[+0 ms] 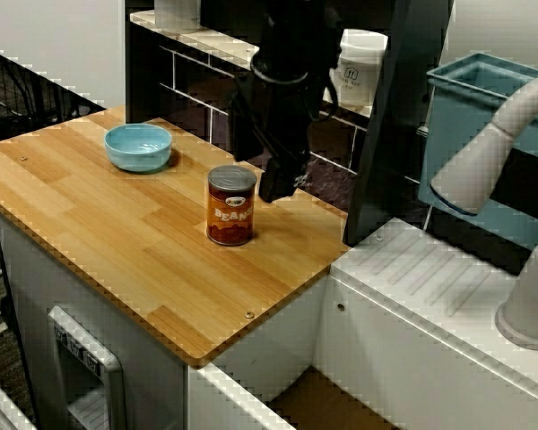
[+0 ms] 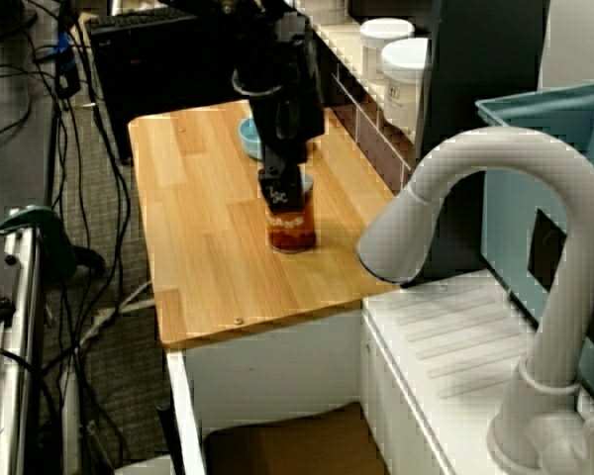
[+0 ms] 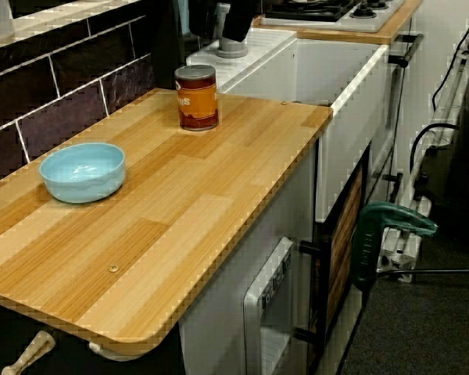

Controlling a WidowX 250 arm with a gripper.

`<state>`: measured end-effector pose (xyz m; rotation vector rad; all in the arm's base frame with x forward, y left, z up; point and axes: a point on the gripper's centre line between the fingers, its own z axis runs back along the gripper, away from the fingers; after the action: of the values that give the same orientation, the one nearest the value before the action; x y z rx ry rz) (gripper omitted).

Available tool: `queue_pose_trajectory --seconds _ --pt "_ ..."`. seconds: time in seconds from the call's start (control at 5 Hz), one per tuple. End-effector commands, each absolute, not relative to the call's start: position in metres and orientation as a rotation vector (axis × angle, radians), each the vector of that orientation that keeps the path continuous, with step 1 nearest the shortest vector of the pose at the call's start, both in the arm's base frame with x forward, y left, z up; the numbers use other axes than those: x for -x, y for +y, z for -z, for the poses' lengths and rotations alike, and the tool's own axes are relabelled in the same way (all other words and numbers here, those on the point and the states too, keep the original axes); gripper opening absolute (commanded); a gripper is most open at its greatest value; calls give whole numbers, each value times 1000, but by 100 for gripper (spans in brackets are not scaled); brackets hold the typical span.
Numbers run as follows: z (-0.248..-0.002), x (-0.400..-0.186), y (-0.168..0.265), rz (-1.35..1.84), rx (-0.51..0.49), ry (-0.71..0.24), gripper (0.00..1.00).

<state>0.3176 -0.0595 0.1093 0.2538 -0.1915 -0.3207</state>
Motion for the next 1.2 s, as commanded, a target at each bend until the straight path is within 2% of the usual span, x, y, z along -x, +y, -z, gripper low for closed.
queue_pose_trajectory --seconds 0.0,0.2,0.6,1.0 --pt "-128 -350 -50 370 -235 -242 100" --pt "-130 -357 -46 408 -200 -292 100" --pt "-124 -369 -38 456 -173 -303 100" --pt "-113 -371 -27 437 -170 -295 100"
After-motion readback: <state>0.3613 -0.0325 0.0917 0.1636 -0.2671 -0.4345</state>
